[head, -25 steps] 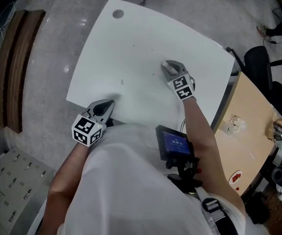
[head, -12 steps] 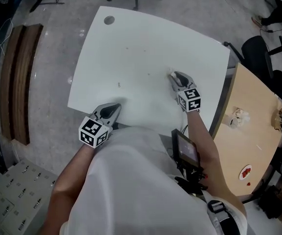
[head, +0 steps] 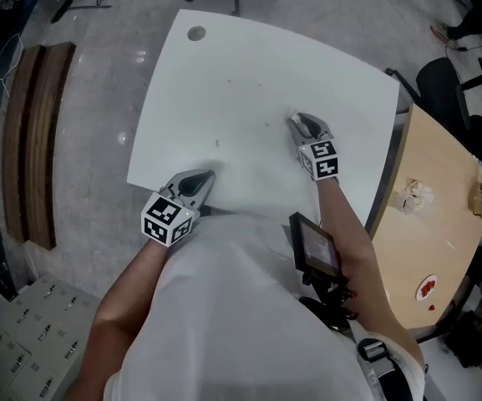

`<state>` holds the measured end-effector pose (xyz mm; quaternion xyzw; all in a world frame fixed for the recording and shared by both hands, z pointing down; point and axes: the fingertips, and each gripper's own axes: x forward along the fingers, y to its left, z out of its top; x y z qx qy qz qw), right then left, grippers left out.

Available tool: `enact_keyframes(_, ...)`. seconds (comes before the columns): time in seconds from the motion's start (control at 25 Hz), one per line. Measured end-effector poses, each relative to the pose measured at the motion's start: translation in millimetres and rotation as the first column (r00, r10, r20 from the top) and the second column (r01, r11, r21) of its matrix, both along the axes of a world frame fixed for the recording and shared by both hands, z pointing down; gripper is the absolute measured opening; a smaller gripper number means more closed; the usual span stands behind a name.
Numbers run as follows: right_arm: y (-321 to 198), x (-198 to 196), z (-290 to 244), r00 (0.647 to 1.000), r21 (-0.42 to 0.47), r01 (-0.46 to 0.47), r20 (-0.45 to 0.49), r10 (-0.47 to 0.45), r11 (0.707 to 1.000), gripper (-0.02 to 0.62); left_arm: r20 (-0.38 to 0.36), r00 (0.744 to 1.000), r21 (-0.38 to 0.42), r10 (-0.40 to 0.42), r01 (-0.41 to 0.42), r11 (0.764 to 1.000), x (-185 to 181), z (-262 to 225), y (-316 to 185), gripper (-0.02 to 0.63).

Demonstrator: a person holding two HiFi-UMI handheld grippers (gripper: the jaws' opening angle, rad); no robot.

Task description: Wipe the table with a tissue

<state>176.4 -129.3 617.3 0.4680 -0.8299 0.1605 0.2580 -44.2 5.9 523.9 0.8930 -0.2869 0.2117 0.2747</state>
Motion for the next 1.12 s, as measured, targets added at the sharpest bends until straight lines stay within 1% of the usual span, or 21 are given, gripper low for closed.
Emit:
enact_keyframes(0.08,-10,5,0,0.999,0.014,-0.038,-0.017,0.038,0.999,0.114,-0.005,1.000,0.004,-0.002,0.002,1.000,-10,-2,-4,0.005)
enact_keyframes(0.16,-18,1,0,0.999,0.027,-0.017,-0.047,0.019,0.999,0.114,-0.008,1.000,0.005,-0.013,0.013,1.000,-23,-3,-10,0.005)
enact_keyframes(0.28,-21,-13,5,0.989,0.031,0.072,-0.128,-0.067,0.997,0.112,-0.010,1.000,-0.009,-0.029,0.029,1.000,-43,-1,-16,0.005)
enact_keyframes(0.4,-15,-22,8,0.966,0.015,0.179,-0.194,-0.173,0.984,0.112,-0.001,1.000,-0.016,-0.024,0.024,1.000,-60,3,-19,0.006)
enact_keyframes(0.52,-5,-38,9,0.928,-0.022,0.308,-0.212,-0.305,0.951,0.112,0.002,1.000,-0.015,-0.016,0.016,1.000,-69,5,-25,0.005)
enact_keyframes(0.6,1,-45,9,0.919,-0.037,0.344,-0.193,-0.344,0.938,0.112,0.004,1.000,-0.013,-0.002,0.002,1.000,-70,6,-26,0.005)
enact_keyframes(0.8,13,-61,8,0.923,-0.040,0.353,-0.148,-0.355,0.935,0.112,0.000,1.000,-0.013,0.022,-0.022,1.000,-71,5,-28,0.005)
enact_keyframes(1.04,20,-72,8,0.943,-0.029,0.307,-0.128,-0.308,0.951,0.112,-0.003,0.999,-0.013,0.041,-0.041,0.999,-69,6,-29,0.005)
enact_keyframes(1.12,26,-80,8,0.944,-0.030,0.310,-0.108,-0.311,0.950,0.112,-0.006,0.999,-0.013,0.044,-0.044,0.999,-68,5,-28,0.005)
